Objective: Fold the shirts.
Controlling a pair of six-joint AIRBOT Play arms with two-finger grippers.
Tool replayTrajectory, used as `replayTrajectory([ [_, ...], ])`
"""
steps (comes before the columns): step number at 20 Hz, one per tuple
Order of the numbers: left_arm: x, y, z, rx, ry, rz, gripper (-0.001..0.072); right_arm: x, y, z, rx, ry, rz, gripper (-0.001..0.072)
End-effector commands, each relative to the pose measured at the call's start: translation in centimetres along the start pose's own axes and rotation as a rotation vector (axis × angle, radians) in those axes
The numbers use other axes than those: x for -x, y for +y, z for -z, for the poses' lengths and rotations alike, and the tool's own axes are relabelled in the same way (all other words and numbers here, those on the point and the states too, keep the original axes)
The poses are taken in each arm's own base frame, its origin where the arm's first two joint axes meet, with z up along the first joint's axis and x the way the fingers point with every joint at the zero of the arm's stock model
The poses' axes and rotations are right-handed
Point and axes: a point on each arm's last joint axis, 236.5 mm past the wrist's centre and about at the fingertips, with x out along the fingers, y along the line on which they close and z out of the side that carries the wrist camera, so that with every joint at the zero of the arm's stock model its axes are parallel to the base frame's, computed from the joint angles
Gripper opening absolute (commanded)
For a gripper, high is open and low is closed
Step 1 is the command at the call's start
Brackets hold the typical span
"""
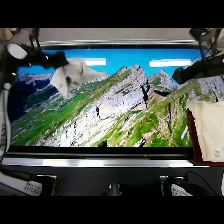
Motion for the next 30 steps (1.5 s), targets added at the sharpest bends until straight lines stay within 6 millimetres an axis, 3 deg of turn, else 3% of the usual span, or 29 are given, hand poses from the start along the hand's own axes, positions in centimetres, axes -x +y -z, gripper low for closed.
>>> replayTrajectory([
  [1,15.3,-16.8,-4.7,-0.317,-0.321,0.218,0.0031,8.5,-2.4,-5.7,0.061,-0.255,0.191,0.0567],
  [2,19.9,-20.8,-4.5,-0.364,-0.402,0.277,0.0031,11.7,-2.7,-6.5,0.081,-0.305,0.245,0.0567],
  [3,23.4,-23.3,-4.0,-0.404,-0.454,0.313,0.0031,14.5,-2.8,-6.9,0.097,-0.345,0.289,0.0568],
  [5,27.4,-25.1,-2.2,-0.431,-0.476,0.315,0.0031,19.5,-2.3,-6.7,0.119,-0.400,0.354,0.0568],
  [7,26.2,-23.3,0.2,-0.388,-0.384,0.236,0.0031,22.4,-1.2,-5.1,0.127,-0.393,0.364,0.0568],
  [9,21.4,-20.2,4.1,-0.342,-0.199,0.154,0.0031,22.5,0.1,-2.6,0.122,-0.307,0.319,0.0568],
  [12,11.6,-14.4,13.4,-0.255,0.108,0.065,0.0031,18.5,2.1,3.0,0.093,-0.029,0.166,0.0564],
  [14,6.4,-9.1,20.5,-0.192,0.266,-0.012,0.0031,13.8,3.9,6.0,0.074,0.126,0.023,0.0564],
  [16,3.5,-4.1,26.6,-0.080,0.363,-0.093,0.0032,7.9,6.5,8.7,0.037,0.219,-0.143,0.0567],
  [18,3.0,-1.0,30.4,-0.025,0.444,-0.148,0.0032,1.9,10.6,11.6,-0.059,0.255,-0.334,0.0620],
  [19,3.2,-0.3,31.1,-0.025,0.463,-0.158,0.0032,-0.8,13.2,13.2,-0.112,0.272,-0.431,0.0625],
  [21,3.4,0.0,30.5,-0.056,0.455,-0.155,0.0032,-4.8,18.3,17.1,-0.148,0.362,-0.546,0.0627],
  [22,3.5,0.2,30.1,-0.062,0.445,-0.155,0.0032,-6.1,21.0,18.8,-0.133,0.417,-0.596,0.0629],
  [23,3.7,0.4,29.6,-0.059,0.435,-0.159,0.0032,-7.2,23.9,20.2,-0.107,0.463,-0.640,0.0688],
  [27,4.3,0.9,28.5,-0.068,0.402,-0.165,0.0032,-10.8,32.5,20.7,-0.154,0.491,-0.762,0.0707],
  [30,4.7,0.7,28.2,-0.077,0.390,-0.160,0.0032,-11.6,36.7,20.9,-0.250,0.521,-0.846,0.0704],
])
